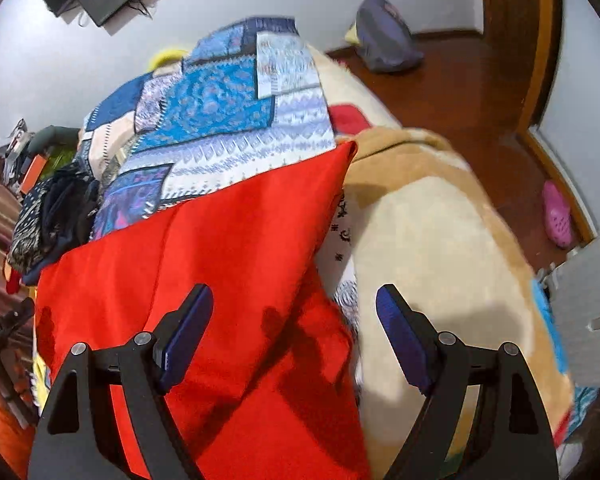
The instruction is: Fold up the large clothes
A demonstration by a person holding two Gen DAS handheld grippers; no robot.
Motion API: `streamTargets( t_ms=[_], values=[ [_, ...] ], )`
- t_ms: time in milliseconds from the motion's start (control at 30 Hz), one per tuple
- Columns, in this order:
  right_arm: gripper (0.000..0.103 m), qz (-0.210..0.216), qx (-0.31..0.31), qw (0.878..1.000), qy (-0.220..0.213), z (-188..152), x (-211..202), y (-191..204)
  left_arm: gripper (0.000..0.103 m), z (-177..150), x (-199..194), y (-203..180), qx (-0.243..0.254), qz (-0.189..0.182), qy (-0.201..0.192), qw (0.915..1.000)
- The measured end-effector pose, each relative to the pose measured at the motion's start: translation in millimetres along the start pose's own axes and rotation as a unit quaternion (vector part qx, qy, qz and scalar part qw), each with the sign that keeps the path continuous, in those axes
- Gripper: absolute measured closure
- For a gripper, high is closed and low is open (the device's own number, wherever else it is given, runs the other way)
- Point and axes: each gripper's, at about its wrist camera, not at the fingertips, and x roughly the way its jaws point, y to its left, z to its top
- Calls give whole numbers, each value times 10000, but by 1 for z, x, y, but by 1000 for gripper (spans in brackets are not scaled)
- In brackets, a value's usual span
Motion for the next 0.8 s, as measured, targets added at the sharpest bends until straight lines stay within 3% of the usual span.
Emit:
streamTargets(
  t_ms=[100, 267, 300, 367, 467, 500, 600, 633, 733, 800],
  values=[
    [22, 88, -17, 9992, 384, 8, 32, 3, 5, 4, 24, 15, -378, -135, 147, 9991],
    [30, 195, -350, 9982, 454, 10, 58, 15, 5, -5, 62, 43, -1115, -543, 580, 9906],
    [35, 257, -410, 9978, 442, 10, 59, 16, 5, -7, 68, 46, -1184, -600, 659, 9890],
    [35, 339, -586, 9967, 444, 12, 67, 22, 5, -10, 77, 49, -1288, -714, 725, 9864],
    [36, 360, -735, 9958, 414, 15, 77, 25, 6, -9, 74, 43, -1198, -813, 541, 9880],
    [42, 365, -725, 9959, 404, 16, 78, 24, 14, -8, 72, 38, -1084, -784, 476, 9899],
    [77, 423, -651, 9962, 392, 19, 75, 23, 37, -7, 66, 18, -601, -444, 331, 9967],
    [84, 479, -637, 9962, 355, 19, 72, 23, 48, -7, 64, 12, -400, -308, 240, 9984],
    [88, 335, -962, 9948, 99, 16, 57, 33, 75, -6, 52, -11, 333, 130, -82, 9993],
    [88, 199, -1174, 9928, -126, 16, 44, 43, 79, 1, 43, -23, 572, 244, -220, 9978]
  ],
)
